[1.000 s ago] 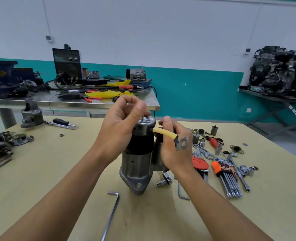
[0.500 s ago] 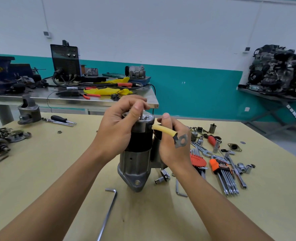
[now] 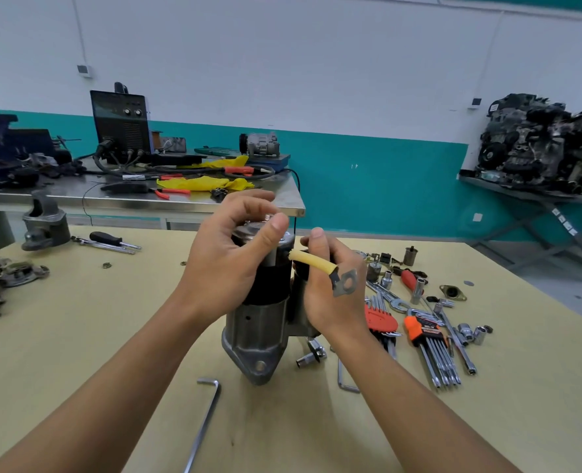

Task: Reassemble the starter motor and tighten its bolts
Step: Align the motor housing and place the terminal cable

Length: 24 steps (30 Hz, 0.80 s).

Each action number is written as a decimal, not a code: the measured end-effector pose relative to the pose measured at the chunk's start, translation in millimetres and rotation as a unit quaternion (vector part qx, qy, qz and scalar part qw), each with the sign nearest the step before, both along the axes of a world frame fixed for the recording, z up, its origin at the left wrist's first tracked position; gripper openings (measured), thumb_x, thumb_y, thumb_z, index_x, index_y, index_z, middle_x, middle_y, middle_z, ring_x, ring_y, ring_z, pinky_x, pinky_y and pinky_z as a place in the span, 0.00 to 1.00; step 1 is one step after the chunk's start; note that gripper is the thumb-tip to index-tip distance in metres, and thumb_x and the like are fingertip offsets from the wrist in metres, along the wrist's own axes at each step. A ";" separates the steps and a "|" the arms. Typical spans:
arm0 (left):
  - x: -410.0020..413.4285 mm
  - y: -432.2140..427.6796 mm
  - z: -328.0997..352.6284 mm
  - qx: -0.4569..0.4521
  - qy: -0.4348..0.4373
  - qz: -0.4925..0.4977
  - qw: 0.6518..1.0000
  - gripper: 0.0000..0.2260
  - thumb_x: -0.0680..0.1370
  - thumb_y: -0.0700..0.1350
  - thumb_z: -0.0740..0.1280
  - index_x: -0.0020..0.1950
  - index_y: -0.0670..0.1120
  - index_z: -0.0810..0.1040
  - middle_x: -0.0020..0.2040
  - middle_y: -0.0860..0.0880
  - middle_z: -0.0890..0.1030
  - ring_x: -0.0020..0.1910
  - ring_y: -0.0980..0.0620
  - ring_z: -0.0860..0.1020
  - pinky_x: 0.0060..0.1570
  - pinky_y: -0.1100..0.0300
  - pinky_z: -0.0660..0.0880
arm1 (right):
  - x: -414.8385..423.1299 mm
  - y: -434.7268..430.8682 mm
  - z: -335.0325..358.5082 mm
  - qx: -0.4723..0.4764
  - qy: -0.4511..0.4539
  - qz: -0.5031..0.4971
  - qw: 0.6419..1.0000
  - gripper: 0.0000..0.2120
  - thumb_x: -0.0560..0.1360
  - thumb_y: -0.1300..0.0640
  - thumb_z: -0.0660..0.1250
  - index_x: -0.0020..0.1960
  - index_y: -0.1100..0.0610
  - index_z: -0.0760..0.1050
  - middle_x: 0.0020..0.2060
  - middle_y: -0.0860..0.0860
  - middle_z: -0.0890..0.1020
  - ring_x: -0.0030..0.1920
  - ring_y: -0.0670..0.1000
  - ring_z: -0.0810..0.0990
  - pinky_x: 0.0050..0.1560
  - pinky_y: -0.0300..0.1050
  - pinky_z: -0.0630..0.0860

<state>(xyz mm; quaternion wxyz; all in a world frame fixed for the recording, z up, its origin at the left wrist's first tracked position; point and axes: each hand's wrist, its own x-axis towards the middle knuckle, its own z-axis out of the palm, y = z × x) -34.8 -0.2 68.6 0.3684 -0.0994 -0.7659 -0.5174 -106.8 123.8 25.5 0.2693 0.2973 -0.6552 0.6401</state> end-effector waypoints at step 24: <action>6.0 -5.4 3.6 0.019 0.006 -0.057 0.998 0.11 0.83 0.51 0.61 0.52 0.53 0.83 0.64 0.58 0.80 0.67 0.61 0.75 0.65 0.60 0.72 | 0.4 -0.2 -0.2 0.002 -0.001 0.011 1.000 0.25 0.82 0.49 0.55 0.40 0.64 0.80 0.33 0.60 0.80 0.36 0.54 0.78 0.36 0.53 0.70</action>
